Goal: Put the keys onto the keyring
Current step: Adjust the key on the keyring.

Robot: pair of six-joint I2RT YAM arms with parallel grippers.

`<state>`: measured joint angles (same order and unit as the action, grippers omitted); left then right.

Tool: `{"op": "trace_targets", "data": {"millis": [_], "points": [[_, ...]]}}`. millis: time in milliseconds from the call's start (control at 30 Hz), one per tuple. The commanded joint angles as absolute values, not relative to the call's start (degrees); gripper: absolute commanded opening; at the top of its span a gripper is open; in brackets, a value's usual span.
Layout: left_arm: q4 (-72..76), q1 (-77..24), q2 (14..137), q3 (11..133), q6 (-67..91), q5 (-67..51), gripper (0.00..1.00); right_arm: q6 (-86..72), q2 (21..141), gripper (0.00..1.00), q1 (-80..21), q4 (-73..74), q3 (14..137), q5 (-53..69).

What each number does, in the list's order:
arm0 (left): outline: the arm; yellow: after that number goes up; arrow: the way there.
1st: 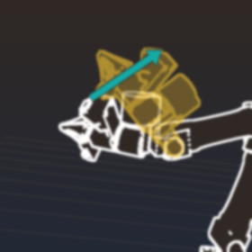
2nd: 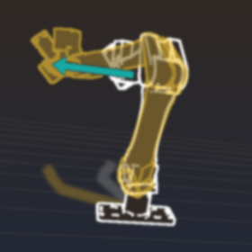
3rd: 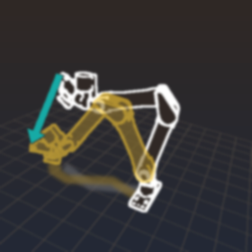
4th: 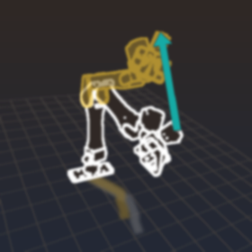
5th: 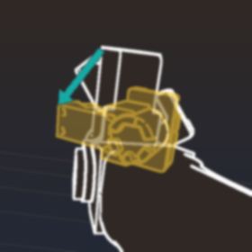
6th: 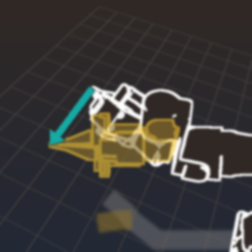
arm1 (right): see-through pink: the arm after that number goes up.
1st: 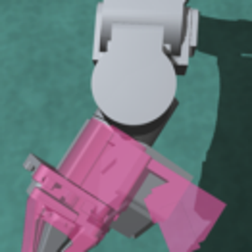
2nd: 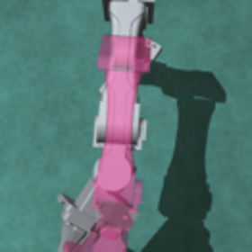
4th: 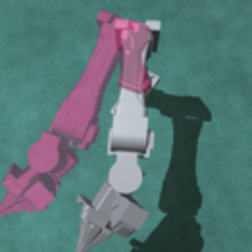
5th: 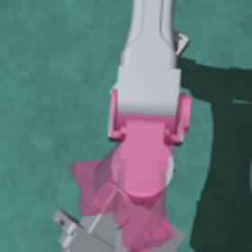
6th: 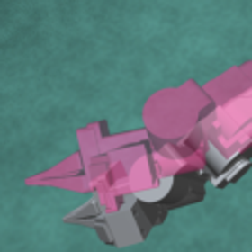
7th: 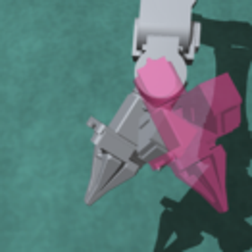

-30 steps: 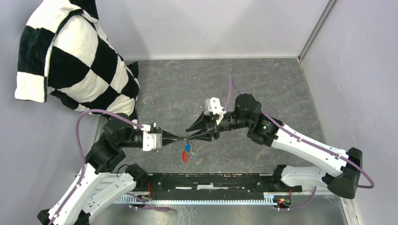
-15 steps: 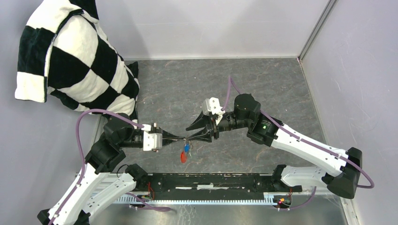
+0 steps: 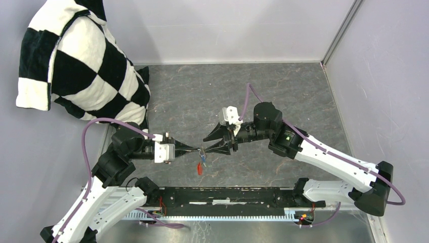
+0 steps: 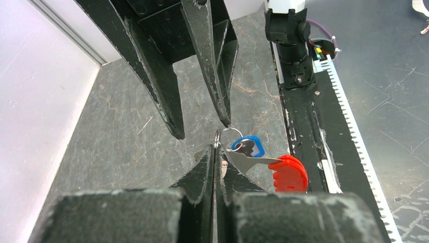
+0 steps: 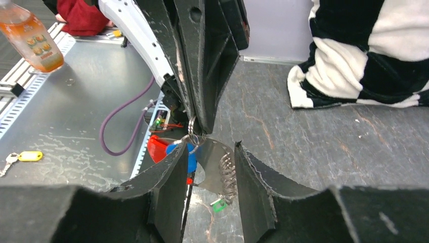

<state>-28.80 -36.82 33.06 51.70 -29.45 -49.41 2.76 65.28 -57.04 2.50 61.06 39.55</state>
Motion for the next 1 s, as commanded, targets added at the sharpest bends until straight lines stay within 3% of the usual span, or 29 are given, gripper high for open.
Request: {"op": "trace_targets", "data": {"millis": [0, 333, 700, 967], "points": [[-26.2, -36.7, 33.1, 54.0, -31.1, -48.2, 0.02, -1.5, 64.2, 0.45, -57.1, -4.0, 60.9, 42.8], [-25.3, -36.7, 32.9, 53.9, -30.5, -47.6, 0.02, -5.9, 65.3, 0.41, -57.1, -8.3, 58.8, 45.2], [-25.2, -36.7, 32.9, 54.1, -29.9, -49.0, 0.02, -6.2, 66.2, 0.41, -57.1, -8.6, 58.5, 39.9], [-24.7, -36.7, 32.8, 54.1, -29.7, -48.3, 0.02, -8.2, 66.6, 0.33, -57.1, -10.8, 56.3, 42.2]]}}
